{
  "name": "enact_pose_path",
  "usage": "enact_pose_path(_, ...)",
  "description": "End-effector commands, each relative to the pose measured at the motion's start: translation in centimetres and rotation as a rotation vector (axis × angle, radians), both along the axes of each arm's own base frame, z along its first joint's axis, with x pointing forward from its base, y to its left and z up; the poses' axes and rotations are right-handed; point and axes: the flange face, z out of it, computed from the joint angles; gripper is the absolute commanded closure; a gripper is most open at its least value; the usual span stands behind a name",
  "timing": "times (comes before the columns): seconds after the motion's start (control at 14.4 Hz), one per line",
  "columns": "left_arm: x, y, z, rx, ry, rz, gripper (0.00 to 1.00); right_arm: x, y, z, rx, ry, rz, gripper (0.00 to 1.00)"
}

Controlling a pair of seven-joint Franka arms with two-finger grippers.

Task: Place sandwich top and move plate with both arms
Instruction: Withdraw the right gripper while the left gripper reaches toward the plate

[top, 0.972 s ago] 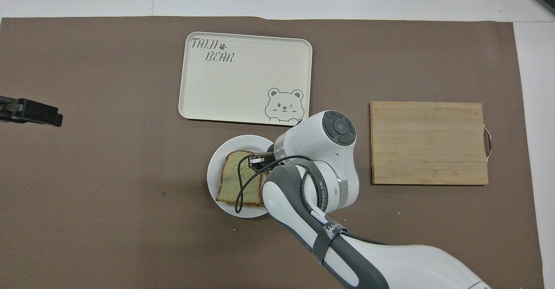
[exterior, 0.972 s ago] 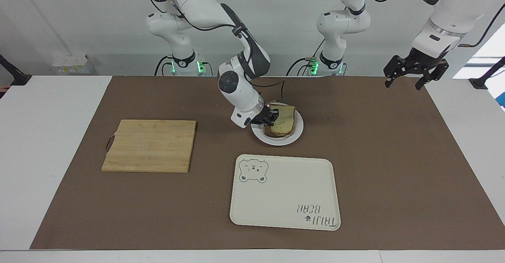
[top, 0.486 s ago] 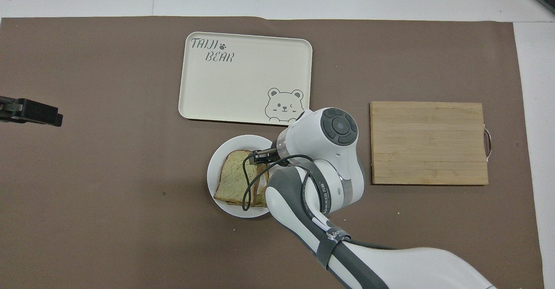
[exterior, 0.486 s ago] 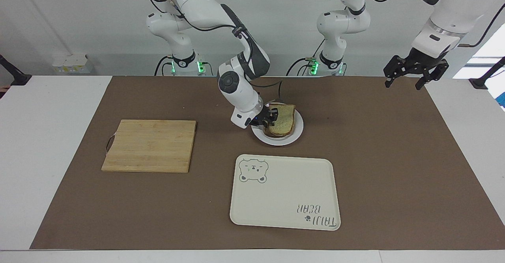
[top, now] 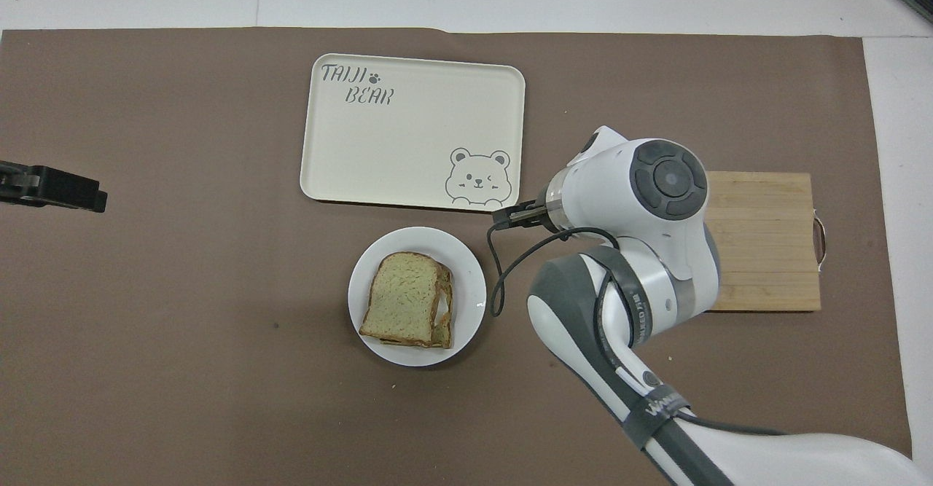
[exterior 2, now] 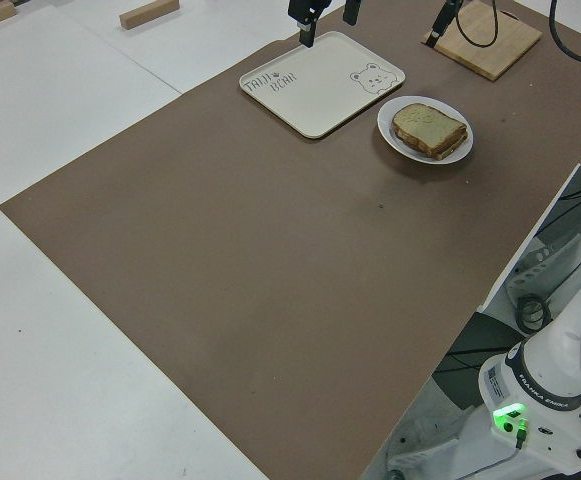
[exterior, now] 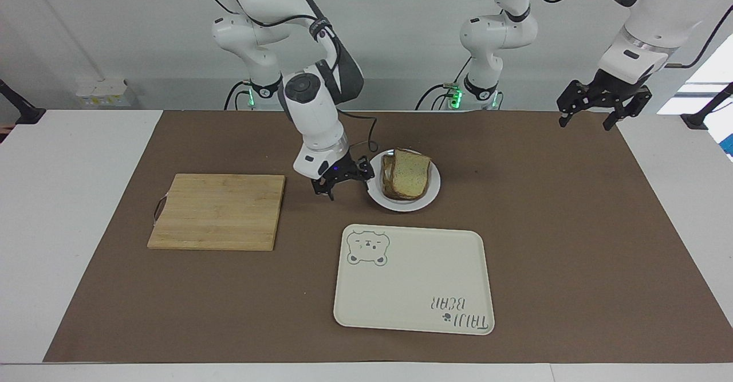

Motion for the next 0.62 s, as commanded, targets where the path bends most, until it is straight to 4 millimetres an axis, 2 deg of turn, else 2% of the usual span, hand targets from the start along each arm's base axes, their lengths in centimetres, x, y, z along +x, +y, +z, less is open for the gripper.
enact_pose_path(0.0, -0.6, -1.8, 0.1, 0.007, -0.009, -0.047, 0.0, 0.0, -3.3, 2.0, -0.059, 0.018, -0.002, 0.0)
enact_pose_path(0.07, -0.6, -3.2, -0.2, 0.0, -0.002, -0.07, 0.0, 0.2, -4.2, 2.7, -0.078, 0.014, -0.003, 0.0)
enact_pose_path(0.21, -0.7, -5.2, -2.2, -0.034, 0.023, -0.094, 0.0, 1.3, -7.3, 4.0, -0.12, 0.002, -0.027, 0.0)
enact_pose_path(0.42, -0.2, -7.2, -7.1, -0.071, 0.013, -0.105, 0.0, 2.6, -10.6, 5.9, -0.126, -0.007, -0.082, 0.0)
enact_pose_path(0.56, -0.4, -8.5, -11.0, -0.107, 0.024, -0.111, 0.0, 2.7, -12.2, 7.6, -0.153, -0.043, -0.093, 0.0)
